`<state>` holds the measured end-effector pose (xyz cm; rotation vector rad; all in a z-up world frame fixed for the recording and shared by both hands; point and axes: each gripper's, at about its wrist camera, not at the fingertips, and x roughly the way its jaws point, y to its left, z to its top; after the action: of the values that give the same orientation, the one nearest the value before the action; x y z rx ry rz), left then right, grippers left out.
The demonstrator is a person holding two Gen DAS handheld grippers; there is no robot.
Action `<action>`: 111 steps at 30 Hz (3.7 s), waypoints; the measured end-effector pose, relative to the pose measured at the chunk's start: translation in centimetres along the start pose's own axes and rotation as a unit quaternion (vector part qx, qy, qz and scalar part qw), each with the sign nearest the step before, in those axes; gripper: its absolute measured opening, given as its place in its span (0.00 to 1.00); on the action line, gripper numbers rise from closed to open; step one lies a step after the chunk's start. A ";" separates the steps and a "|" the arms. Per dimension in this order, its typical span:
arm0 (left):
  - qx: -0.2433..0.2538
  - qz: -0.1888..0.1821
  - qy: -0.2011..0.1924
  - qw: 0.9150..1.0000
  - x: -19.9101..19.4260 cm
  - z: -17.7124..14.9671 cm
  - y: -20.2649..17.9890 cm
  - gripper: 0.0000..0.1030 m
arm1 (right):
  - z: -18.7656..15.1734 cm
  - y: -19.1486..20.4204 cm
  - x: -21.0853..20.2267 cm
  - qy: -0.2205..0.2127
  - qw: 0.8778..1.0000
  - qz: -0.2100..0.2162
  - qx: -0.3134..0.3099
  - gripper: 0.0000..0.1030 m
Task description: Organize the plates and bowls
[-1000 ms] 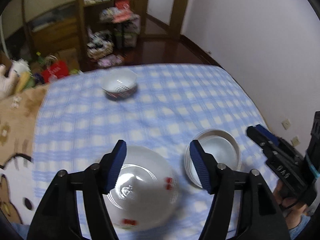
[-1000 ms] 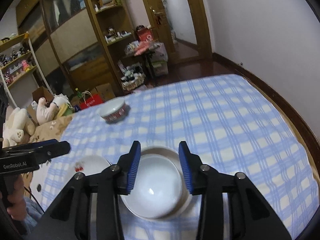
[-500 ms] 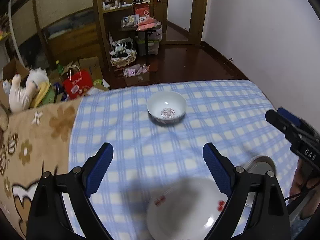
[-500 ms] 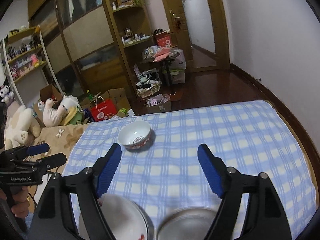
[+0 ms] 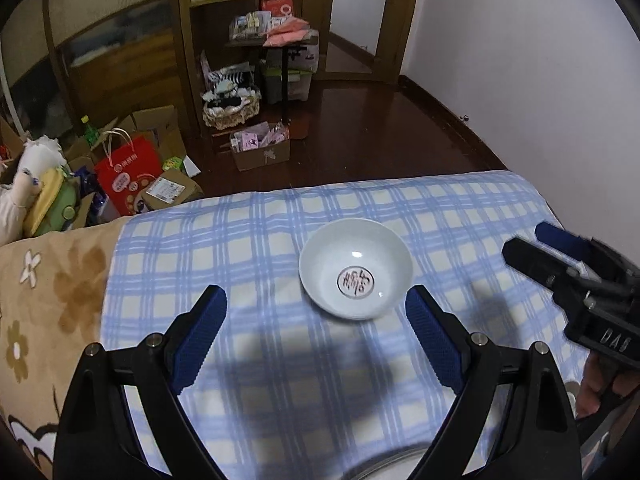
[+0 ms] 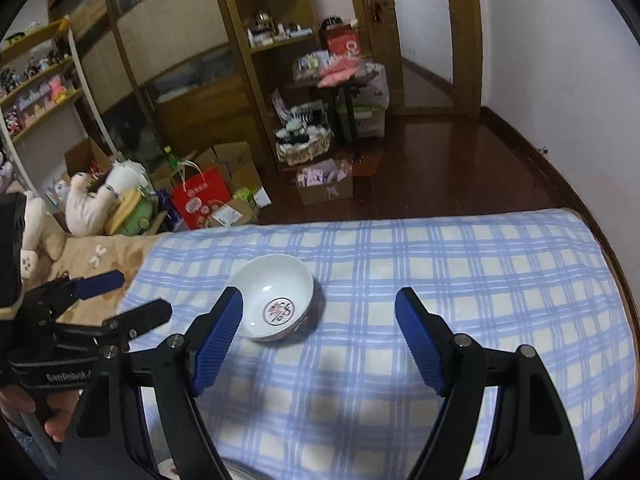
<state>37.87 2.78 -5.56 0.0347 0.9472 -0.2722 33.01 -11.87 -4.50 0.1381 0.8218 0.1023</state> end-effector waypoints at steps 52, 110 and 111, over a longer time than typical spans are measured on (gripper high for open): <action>-0.068 -0.067 0.006 0.995 -4.3 -5.9 -4.9 0.18 | -3.8 0.4 -6.3 0.024 0.998 0.049 0.013 0.11; 0.039 -0.112 0.103 0.988 -4.3 -20.2 -21.1 0.18 | -21.5 -10.2 -16.8 0.017 0.995 -0.018 0.096 0.12; 0.040 -0.112 0.101 0.988 -4.3 -20.2 -21.1 0.18 | -21.6 -10.2 -16.8 0.014 0.995 -0.017 0.094 0.12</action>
<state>14.23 -13.63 -12.09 0.0290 1.1432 -0.5215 6.16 -22.56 -8.56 0.3010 0.8607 -0.0064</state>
